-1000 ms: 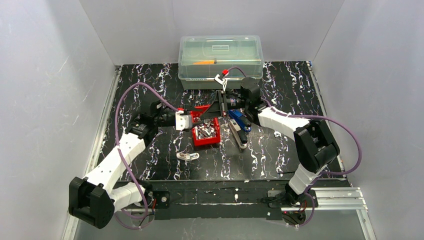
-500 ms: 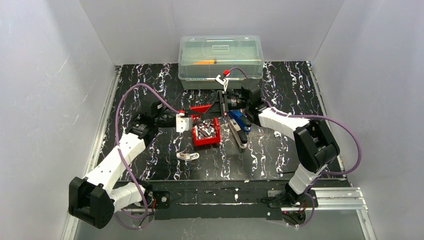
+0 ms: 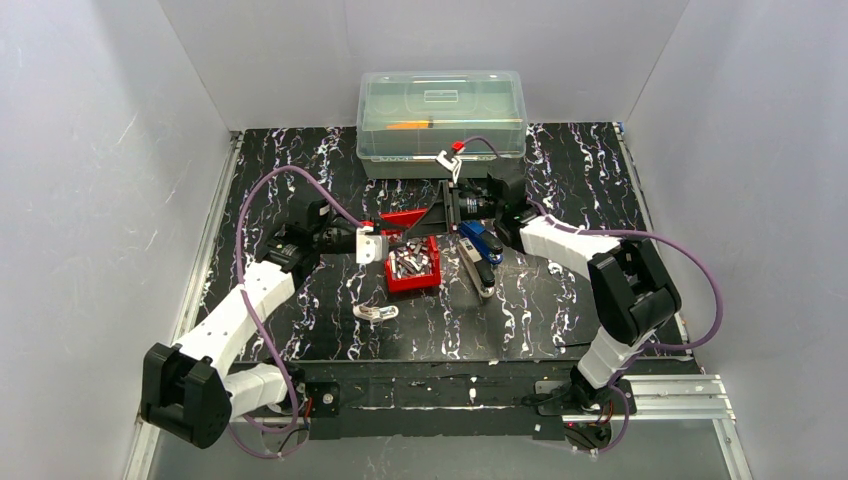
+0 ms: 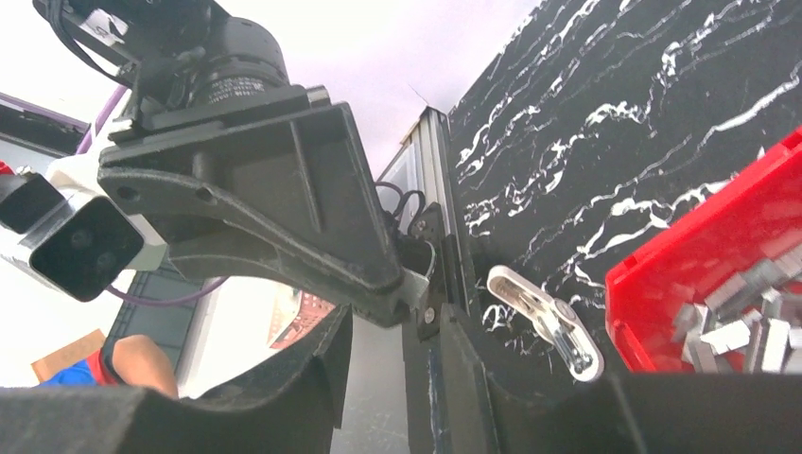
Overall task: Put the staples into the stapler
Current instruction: Adjust the staple.
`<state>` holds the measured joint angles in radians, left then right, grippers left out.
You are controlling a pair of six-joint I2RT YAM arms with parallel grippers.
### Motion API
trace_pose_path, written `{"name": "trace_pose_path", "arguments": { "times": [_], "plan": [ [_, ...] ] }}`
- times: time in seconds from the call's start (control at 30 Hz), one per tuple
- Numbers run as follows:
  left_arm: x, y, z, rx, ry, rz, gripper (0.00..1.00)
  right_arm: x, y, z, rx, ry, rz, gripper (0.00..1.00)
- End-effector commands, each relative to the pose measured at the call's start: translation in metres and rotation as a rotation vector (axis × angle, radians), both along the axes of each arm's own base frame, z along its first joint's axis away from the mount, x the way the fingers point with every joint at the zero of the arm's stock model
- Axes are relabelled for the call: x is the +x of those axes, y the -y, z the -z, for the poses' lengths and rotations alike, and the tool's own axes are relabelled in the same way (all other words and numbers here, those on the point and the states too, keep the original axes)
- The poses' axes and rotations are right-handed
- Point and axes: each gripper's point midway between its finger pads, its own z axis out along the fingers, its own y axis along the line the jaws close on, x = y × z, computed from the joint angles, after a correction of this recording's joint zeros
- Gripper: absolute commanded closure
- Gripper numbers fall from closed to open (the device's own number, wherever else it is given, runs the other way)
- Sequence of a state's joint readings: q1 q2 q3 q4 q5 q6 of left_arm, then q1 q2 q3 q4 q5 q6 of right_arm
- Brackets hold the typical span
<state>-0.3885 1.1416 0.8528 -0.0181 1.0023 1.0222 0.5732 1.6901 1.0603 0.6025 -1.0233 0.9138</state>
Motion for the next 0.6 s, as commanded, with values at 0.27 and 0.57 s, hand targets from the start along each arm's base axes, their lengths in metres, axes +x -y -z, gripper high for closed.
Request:
{"name": "trace_pose_path", "arguments": {
  "times": [0.27,0.57],
  "plan": [
    [-0.005,0.003,-0.022,-0.032,0.001,0.015,0.75,0.009,0.022,-0.007,0.001,0.062,0.090,0.43],
    [-0.015,0.006,-0.050,-0.102,0.018,0.044,0.75,0.008,0.018,-0.029,0.060,0.080,0.102,0.48]
  ]
}}
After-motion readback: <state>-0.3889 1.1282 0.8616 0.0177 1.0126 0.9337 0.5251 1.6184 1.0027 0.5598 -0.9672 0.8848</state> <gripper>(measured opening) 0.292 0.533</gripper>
